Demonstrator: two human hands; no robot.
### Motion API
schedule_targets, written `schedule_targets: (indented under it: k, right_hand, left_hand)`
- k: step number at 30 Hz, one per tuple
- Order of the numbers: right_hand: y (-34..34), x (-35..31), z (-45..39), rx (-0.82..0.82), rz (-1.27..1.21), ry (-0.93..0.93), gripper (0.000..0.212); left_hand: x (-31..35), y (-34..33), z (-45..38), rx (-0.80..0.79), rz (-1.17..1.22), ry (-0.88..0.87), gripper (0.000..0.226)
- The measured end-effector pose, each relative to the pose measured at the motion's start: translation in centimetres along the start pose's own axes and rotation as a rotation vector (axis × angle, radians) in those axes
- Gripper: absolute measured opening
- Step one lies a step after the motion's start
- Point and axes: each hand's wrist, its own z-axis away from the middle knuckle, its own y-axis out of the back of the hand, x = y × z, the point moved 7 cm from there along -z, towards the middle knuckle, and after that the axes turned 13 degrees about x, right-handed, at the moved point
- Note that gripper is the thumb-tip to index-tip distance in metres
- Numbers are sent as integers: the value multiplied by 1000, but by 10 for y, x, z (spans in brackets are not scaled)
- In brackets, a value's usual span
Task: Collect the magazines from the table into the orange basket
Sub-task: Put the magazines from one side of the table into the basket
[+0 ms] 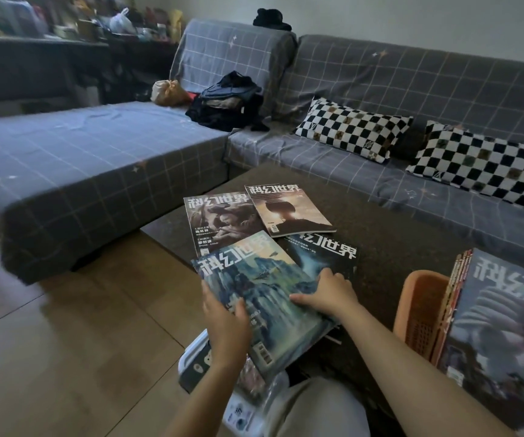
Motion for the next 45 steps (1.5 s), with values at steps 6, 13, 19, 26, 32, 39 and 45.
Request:
schedule_targets:
  k: [6,13,19,26,32,39,45]
  right_hand:
    - [-3,4,32,48,-48,-57,106]
    - [4,9,66,68,-442,-79,70]
    - [24,14,94,6,-1046,-238,51]
    - [91,48,114,224,-1254,-254,46]
    - [125,106,130,339,-1287,-254,44]
    - [146,202,159,558,-1244,-364,41]
    - [152,273,180,658,-1175,-449,39]
  left_hand:
    - [-13,23,11,-84,192,252,52]
    - [21,35,28,-288,319,138,62]
    - [75,42,27,-339,371,-48,67]
    - [129,30,42,-437,365,-223,74]
    - [151,-13,87,-571,359,-292,67]
    - [158,-85,158,-755,312,-312,65]
    - [143,-146,209,-889,192,-290,61]
